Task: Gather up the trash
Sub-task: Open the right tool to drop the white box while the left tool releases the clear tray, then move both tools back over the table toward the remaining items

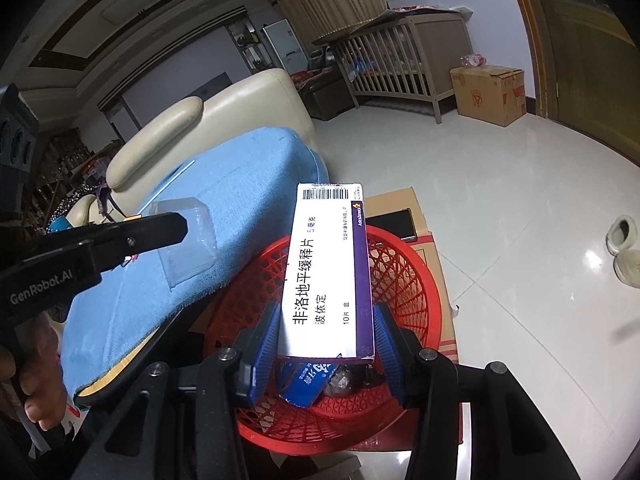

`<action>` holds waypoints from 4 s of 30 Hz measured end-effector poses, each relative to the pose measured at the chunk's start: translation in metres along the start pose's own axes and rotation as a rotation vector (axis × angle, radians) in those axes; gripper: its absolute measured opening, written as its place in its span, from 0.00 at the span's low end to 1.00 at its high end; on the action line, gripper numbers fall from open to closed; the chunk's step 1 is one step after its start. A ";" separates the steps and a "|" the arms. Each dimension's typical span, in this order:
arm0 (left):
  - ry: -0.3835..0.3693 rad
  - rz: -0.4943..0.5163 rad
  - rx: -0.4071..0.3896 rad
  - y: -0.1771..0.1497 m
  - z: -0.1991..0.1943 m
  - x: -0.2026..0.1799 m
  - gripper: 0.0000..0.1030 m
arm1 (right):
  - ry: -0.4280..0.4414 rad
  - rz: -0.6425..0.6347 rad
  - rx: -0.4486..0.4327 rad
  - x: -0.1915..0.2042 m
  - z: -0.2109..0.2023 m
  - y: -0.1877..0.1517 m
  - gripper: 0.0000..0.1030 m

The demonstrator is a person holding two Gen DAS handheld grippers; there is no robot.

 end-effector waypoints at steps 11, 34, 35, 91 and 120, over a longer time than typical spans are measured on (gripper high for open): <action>-0.005 0.011 0.008 0.000 0.005 -0.006 0.02 | -0.003 0.007 0.002 0.000 0.001 -0.002 0.48; -0.004 0.006 0.014 0.001 0.009 -0.006 0.02 | -0.022 0.029 0.040 -0.002 0.009 -0.007 0.54; -0.004 0.007 0.015 0.000 0.009 -0.006 0.02 | -0.025 0.036 0.042 -0.003 0.009 -0.007 0.64; 0.260 -0.187 -0.073 -0.038 -0.064 0.130 0.80 | 0.044 -0.077 -0.083 0.080 0.000 0.039 0.68; 0.661 -0.558 -0.025 -0.180 -0.152 0.358 0.80 | 0.413 -0.260 0.225 0.358 0.184 0.015 0.68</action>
Point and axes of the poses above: each gripper's, at about its wrist camera, not at the fingertips, and z roughly the way its jaws point, x to its left, y to its top, the point moved 6 cm from there along z, roughly the way its jaws point, and after that the axes turned 15 degrees about -x, right-handed, at the moved point
